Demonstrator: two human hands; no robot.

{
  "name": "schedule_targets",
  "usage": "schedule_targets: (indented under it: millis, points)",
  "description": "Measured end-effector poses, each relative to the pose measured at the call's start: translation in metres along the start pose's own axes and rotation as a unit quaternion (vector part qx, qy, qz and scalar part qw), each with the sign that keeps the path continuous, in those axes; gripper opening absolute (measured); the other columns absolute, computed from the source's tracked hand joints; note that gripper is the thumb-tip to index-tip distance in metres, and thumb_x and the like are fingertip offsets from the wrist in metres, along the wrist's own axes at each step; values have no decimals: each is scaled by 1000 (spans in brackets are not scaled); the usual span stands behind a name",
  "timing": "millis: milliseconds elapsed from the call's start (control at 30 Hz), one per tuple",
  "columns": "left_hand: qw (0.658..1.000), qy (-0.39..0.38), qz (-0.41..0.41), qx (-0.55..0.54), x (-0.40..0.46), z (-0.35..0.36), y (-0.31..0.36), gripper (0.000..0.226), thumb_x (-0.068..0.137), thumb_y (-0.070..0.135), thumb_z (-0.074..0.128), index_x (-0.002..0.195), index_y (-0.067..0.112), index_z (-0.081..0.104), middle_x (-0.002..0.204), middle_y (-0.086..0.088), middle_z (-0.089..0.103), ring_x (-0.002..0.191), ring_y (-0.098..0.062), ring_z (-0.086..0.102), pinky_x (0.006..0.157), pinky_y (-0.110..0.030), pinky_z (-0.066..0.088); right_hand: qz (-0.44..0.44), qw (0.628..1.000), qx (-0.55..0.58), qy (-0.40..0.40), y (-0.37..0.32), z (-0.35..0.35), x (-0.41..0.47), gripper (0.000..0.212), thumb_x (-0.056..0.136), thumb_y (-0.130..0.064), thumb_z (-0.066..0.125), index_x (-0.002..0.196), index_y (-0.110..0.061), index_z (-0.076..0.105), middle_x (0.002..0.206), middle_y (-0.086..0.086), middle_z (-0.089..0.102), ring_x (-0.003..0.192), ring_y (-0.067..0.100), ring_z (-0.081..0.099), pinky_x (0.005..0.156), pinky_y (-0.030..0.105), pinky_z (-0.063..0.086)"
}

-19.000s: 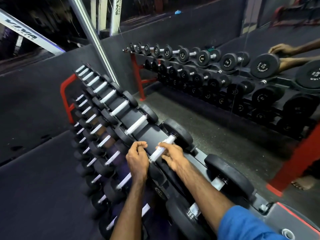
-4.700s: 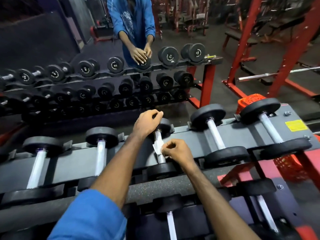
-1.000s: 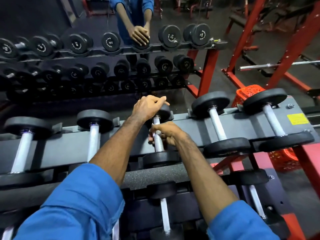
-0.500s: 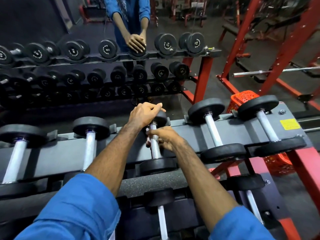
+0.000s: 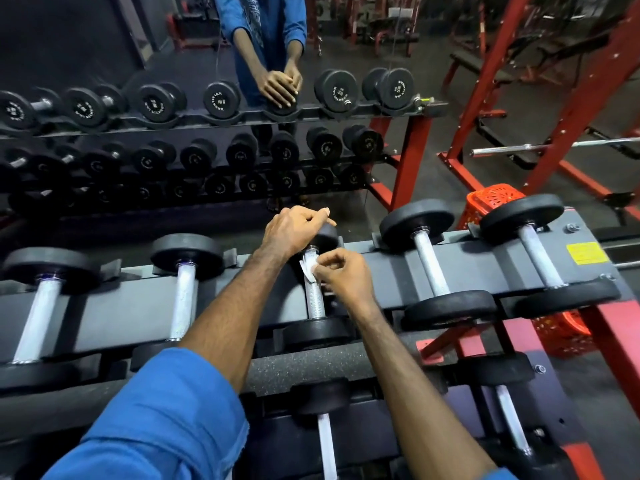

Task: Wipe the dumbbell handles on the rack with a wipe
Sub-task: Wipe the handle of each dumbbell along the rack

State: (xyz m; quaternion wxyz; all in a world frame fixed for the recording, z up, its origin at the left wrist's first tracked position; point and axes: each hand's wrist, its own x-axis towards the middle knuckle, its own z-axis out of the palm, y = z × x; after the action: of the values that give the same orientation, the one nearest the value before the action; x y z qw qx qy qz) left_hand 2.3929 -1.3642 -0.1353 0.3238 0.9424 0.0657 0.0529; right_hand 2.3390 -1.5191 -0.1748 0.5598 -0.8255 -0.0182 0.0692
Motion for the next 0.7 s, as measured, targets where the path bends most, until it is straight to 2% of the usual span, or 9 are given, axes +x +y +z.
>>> schedule_targets:
  millis: [100,200,267,333,400,467,567,633,700]
  points:
    - [1000,-5,-5,-5,0,-2,1,38,103,68,43,102,57,80,73,12,68,96,-24,69,90,-37,51,-26,998,-48,35,-16,6,5,18,77,-34,84,81,-24,69,77,-9,74,75,13,72,73,43,61]
    - [1000,-4,-2,-2,1,0,-1,38,102,70,43,102,58,79,89,8,77,100,-25,70,96,-40,53,-26,989,-139,33,-15,6,-10,24,76,-41,79,77,-23,62,72,-6,71,71,17,69,66,40,59]
    - [1000,0,-1,0,1,0,-1,39,101,71,42,102,59,79,90,7,78,101,-26,70,97,-42,54,-36,982,-180,34,-11,6,-22,24,77,-40,78,77,-23,60,73,-6,69,72,17,66,64,36,55]
    - [1000,-2,-1,3,1,1,-1,39,101,71,42,102,59,79,79,9,72,100,-26,70,96,-42,54,-43,984,-165,54,-12,8,-17,24,77,-41,77,77,-24,61,72,-7,68,71,16,66,64,35,54]
    - [1000,-2,1,-1,0,0,-1,39,101,71,41,101,60,78,77,9,71,98,-25,70,95,-42,54,-34,989,-135,57,-19,8,-5,23,78,-40,78,77,-23,63,72,-7,69,72,17,68,65,35,55]
    - [1000,0,2,-3,0,-1,-1,39,100,73,40,101,62,77,87,8,77,99,-25,70,97,-42,55,-16,991,-133,25,-16,3,2,17,77,-32,76,74,-19,66,69,-6,70,72,18,69,68,37,59]
    - [1000,5,3,2,1,0,-2,39,99,73,39,102,62,77,97,5,79,103,-28,70,97,-42,54,39,989,-84,-113,10,-16,-9,17,78,-17,79,65,-14,69,63,-1,71,61,18,67,67,42,62]
    - [1000,6,3,7,0,1,0,39,100,73,40,102,60,78,96,5,79,103,-28,70,97,-42,54,75,980,-3,-182,20,-26,-15,16,81,-4,81,69,-12,72,62,6,67,55,15,59,59,31,52]
    - [1000,3,5,6,1,2,1,41,99,73,40,100,60,78,81,6,74,99,-28,70,95,-42,55,113,974,88,-176,17,-28,-8,13,84,4,77,79,-6,72,62,10,64,49,14,52,49,24,42]
